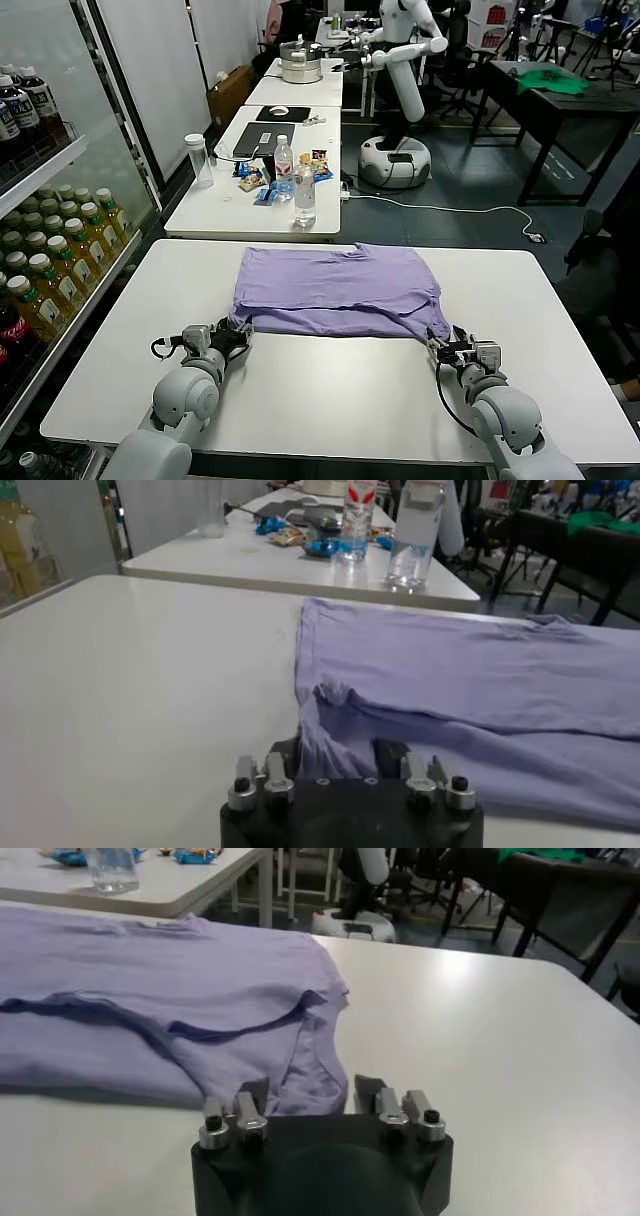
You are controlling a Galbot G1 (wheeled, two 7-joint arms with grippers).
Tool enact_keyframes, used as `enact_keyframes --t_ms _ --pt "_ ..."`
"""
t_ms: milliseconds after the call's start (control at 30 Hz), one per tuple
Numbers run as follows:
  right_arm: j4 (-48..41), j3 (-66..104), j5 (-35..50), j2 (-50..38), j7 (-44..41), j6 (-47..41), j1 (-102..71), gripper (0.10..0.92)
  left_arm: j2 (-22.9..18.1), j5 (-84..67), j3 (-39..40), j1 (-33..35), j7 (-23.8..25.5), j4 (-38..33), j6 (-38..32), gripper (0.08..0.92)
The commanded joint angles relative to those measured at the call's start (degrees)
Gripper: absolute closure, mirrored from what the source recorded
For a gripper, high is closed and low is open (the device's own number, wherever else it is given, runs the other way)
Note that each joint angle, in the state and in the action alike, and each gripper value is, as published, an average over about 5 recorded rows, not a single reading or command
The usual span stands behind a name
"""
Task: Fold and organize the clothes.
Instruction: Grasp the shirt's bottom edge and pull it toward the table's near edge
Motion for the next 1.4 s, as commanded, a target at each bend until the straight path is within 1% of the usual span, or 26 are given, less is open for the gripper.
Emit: enact_keyframes --t_ms 33,233,367,533,733,967,1133,1400 --pt "-0.4 -0.1 1.5 -0.2 0.0 -0.2 0.1 0.672 -0.2 -0.1 0.1 -0.1 -0.3 0.8 0.2 0.635" --pt "0.6 0.5 1.4 -0.4 -0.1 -0.1 -0.9 0.839 -0.4 -2.6 0.2 -1.0 -0.1 1.8 0.2 0.806" --pt "2.6 1.5 1.2 -0.5 -0.1 0.0 -2.6 0.9 -0.7 -4.0 0.3 -1.4 0.0 2.5 0.3 0.876" --pt "8.4 3.9 0.3 -0.8 -0.1 -0.1 -7.4 0.909 -0.5 -4.9 0.0 0.2 0.0 -0.1 0.3 0.883" --pt "17.3 7.4 -3.1 -0.5 -0.3 -0.1 -17.8 0.909 0.6 -5.1 -1.8 6.5 -0.2 -9.2 0.3 0.883" --pt "27.3 13.8 -6.0 0.0 -0.5 -0.2 -31.5 0.909 2.7 -4.5 -5.4 18.8 -0.6 -20.3 0.3 0.883" --pt "32.1 15.5 -9.6 1.3 -0.7 -0.1 -39.4 0.909 3.8 -4.0 -8.4 28.5 -0.7 -26.6 0.3 0.883" --pt "35.2 15.9 -15.4 3.1 -1.4 -0.3 -45.2 0.901 3.7 0.5 -10.3 36.3 -0.8 -32.3 0.4 0.883"
